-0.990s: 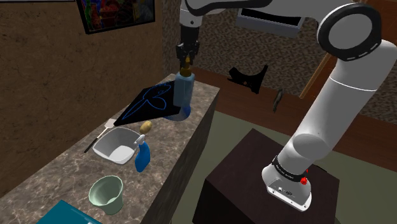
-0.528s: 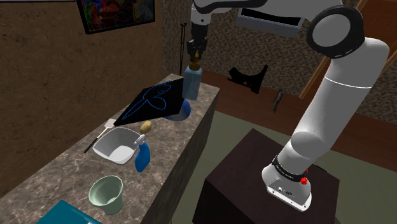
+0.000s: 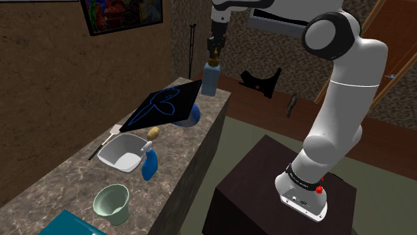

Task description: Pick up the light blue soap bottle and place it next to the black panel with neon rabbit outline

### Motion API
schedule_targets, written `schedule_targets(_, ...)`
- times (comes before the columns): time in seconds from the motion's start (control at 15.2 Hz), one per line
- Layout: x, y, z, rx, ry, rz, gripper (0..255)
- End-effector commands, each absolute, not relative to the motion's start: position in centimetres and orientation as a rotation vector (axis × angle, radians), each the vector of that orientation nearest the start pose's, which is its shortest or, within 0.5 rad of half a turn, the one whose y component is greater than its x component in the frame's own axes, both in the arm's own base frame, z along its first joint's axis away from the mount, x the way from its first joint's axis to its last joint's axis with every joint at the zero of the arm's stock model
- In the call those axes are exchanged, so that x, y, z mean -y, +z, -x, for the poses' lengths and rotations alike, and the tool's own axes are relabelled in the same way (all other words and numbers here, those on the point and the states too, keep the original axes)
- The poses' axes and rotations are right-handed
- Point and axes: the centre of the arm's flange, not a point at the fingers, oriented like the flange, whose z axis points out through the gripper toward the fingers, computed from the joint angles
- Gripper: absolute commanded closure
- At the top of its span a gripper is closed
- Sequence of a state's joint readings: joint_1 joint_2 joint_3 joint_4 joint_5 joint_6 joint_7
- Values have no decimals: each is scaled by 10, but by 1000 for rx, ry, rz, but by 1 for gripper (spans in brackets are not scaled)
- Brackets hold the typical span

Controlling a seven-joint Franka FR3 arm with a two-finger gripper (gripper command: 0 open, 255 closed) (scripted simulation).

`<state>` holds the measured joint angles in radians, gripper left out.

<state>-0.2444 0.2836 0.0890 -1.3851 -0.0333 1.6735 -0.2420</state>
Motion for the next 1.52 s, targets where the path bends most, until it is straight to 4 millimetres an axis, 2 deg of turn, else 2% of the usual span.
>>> schedule_targets(0.0, 136, 551, -644, 137, -7, 3148, 255)
schedule_targets(0.53, 238, 552, -672, 137, -7, 3148, 255)
schedule_targets(0.59, 242, 552, -673, 137, -7, 3148, 255)
schedule_targets(1.45, 242, 483, -673, 137, -7, 3148, 255)
